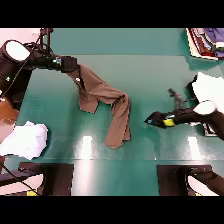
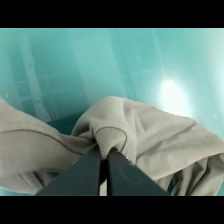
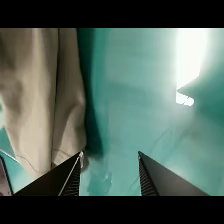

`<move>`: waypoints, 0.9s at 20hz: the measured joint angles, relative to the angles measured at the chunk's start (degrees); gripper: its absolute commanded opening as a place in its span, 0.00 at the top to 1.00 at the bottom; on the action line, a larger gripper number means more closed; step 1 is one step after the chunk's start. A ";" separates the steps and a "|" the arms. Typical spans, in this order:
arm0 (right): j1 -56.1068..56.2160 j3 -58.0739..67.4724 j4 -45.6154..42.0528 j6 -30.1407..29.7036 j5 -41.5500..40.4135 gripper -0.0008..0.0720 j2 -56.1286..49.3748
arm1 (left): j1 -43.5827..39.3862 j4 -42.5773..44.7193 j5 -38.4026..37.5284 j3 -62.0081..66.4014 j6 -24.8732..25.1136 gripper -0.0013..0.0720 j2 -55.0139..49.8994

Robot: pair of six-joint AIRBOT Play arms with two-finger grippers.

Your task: Fold the shirts.

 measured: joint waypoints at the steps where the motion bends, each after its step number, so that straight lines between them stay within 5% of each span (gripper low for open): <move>1: 2.51 0.15 1.75 -0.72 -1.11 0.43 -2.38 | 0.00 0.31 -0.46 0.02 0.00 0.94 0.07; 5: 10.86 3.98 5.14 -2.89 -2.58 0.43 -11.58 | 0.00 1.18 -1.38 0.11 0.00 0.94 0.17; 8: 14.16 7.37 6.05 -4.00 -1.53 0.97 -16.61 | 0.00 1.36 -1.99 0.11 0.00 0.94 0.20; 12: 14.36 11.34 3.48 -5.09 0.00 0.96 -18.34 | 0.02 1.81 -3.32 0.92 -0.02 0.94 0.79; 18: 3.10 24.44 -18.51 1.75 7.50 0.96 -6.49 | 0.00 7.19 -5.35 11.02 -0.04 0.94 8.39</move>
